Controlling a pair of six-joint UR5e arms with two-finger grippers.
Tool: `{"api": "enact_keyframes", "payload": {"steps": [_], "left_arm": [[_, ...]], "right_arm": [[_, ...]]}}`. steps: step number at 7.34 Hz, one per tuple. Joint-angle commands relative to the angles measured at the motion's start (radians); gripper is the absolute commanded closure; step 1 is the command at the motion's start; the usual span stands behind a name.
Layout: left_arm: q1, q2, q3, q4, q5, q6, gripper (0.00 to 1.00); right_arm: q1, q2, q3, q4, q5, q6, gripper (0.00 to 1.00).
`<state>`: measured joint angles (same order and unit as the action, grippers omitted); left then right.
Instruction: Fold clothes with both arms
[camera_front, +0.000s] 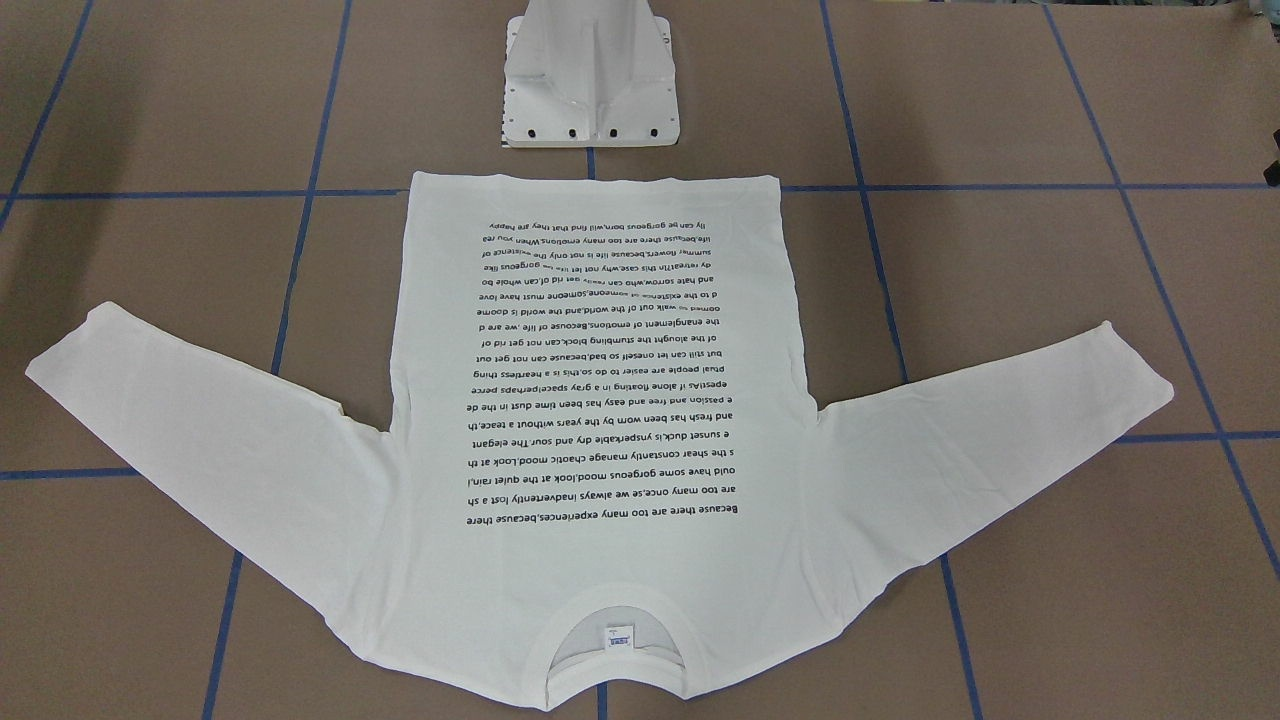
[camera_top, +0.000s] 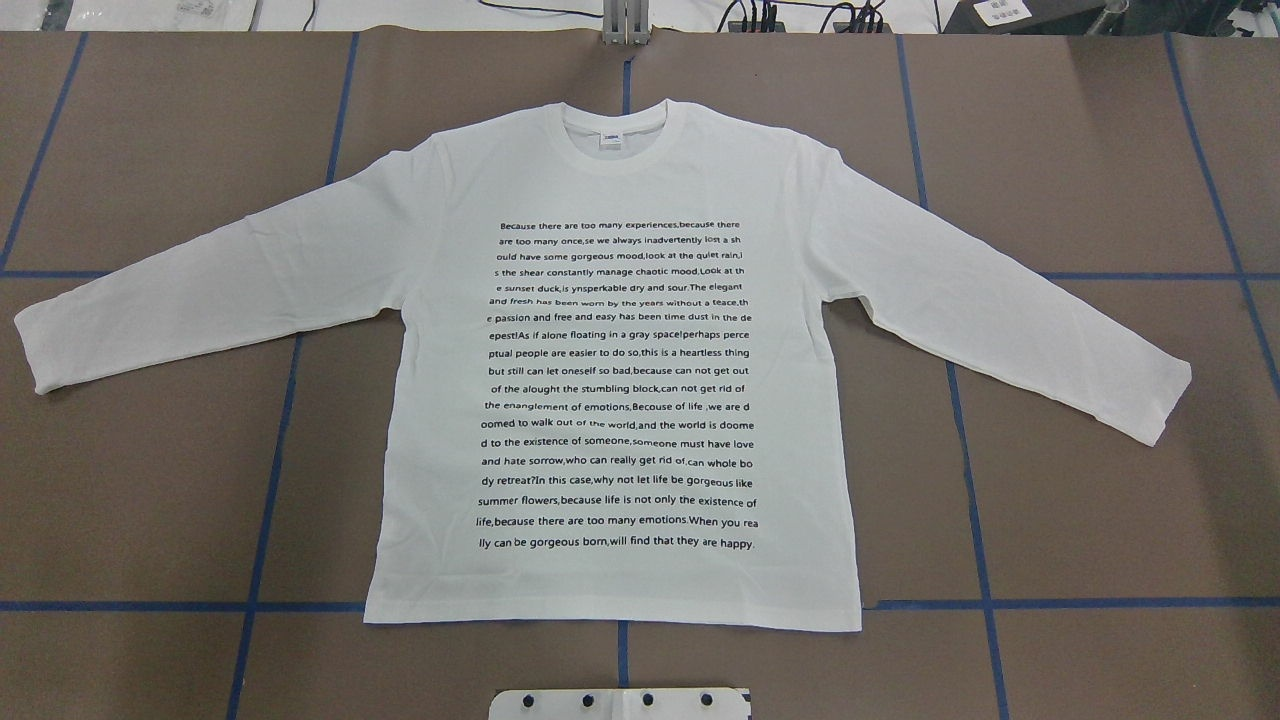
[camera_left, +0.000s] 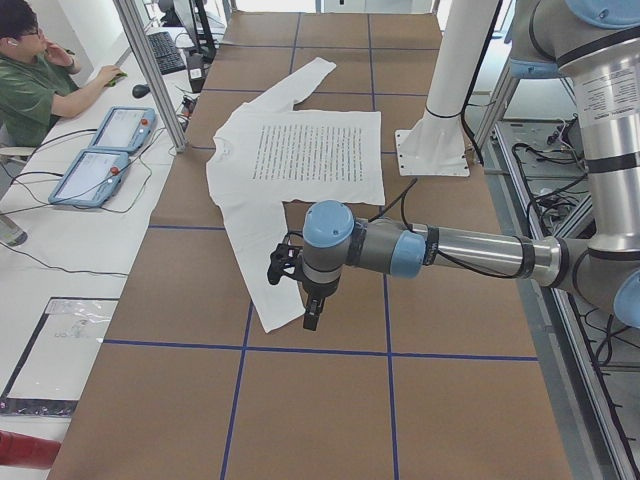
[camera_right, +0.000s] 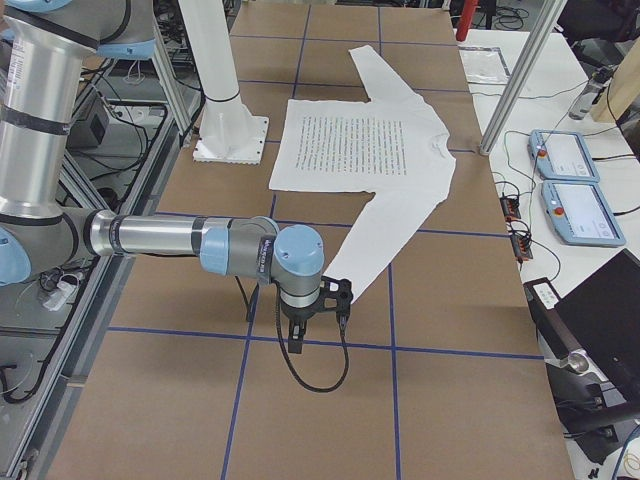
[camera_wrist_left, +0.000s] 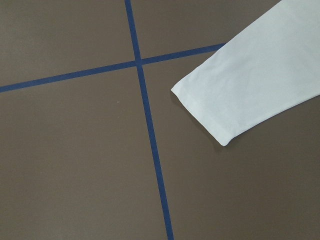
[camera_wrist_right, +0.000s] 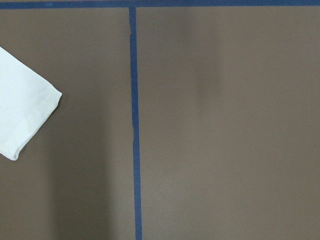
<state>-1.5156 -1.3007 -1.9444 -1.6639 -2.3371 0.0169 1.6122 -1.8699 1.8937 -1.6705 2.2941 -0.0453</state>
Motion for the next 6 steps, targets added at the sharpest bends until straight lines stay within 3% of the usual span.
{"api": "enact_keyframes", "payload": {"steps": [1,3,4,5,6], "left_arm": [[0.000,-0.002,-0.005,-0.007,0.001,0.000,0.00],[0.000,-0.003,-0.033,-0.010,-0.001,0.001,0.00],[0.000,-0.002,-0.069,-0.037,-0.001,0.002,0.00],[0.002,-0.008,-0.086,-0.089,0.001,0.002,0.00],[0.000,-0.021,-0.073,-0.200,0.008,-0.002,0.00]], "right_arm": [[0.000,0.000,0.001,0.000,0.001,0.001,0.00],[0.000,0.003,0.021,0.002,-0.002,-0.002,0.00],[-0.002,0.006,0.085,0.002,-0.001,0.001,0.00],[-0.002,0.020,0.122,0.036,0.027,0.008,0.00],[-0.002,0.028,0.122,0.164,0.031,0.013,0.00]]}}
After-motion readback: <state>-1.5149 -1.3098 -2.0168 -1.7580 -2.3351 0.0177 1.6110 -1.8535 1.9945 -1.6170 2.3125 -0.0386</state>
